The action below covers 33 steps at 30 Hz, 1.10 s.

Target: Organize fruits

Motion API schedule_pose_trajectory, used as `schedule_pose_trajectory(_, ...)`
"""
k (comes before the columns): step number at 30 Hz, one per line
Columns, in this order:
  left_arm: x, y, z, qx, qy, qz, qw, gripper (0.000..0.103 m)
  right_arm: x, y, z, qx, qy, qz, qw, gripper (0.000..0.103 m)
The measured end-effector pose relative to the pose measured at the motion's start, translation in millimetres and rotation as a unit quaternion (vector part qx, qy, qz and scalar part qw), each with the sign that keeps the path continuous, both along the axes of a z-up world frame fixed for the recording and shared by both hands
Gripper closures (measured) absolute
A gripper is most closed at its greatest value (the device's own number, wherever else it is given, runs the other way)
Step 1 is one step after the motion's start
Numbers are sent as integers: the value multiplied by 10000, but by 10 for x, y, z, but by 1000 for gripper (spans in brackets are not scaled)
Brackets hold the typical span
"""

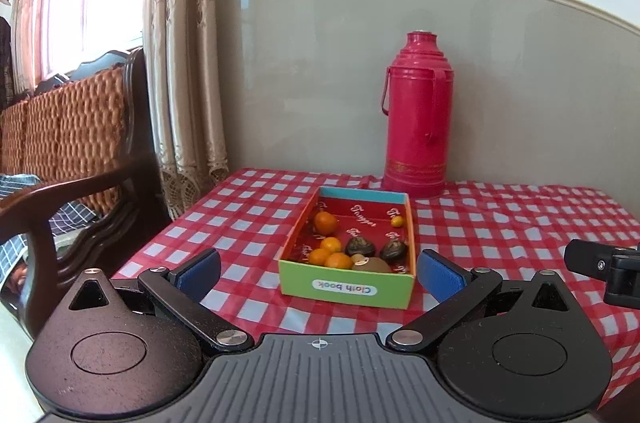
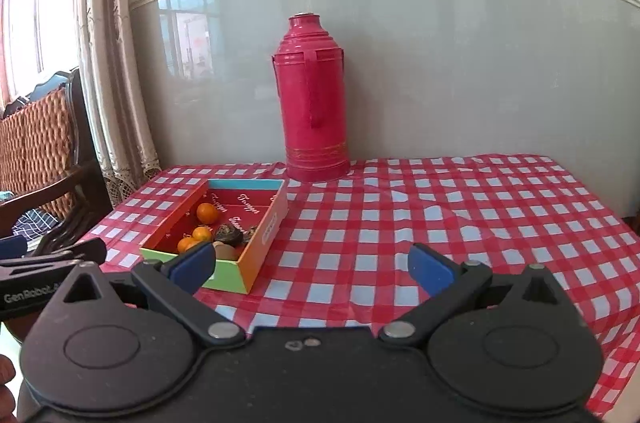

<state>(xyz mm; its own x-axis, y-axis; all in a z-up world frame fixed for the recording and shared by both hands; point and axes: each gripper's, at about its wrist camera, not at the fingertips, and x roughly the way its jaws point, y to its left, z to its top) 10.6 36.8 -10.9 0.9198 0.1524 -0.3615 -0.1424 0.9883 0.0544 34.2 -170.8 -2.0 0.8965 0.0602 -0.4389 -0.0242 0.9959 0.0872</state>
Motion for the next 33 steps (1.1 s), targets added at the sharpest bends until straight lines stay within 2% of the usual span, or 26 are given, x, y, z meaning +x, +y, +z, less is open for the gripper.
schedule_pose_trajectory(16,66,19,-15,31,122,2,9999,0,38,122,-55,-71,75,173,9998,6)
schedule_pose_trajectory(33,75,26,22,34,54,-39,10000,0,58,165,-59,-81,95,294,9995,6)
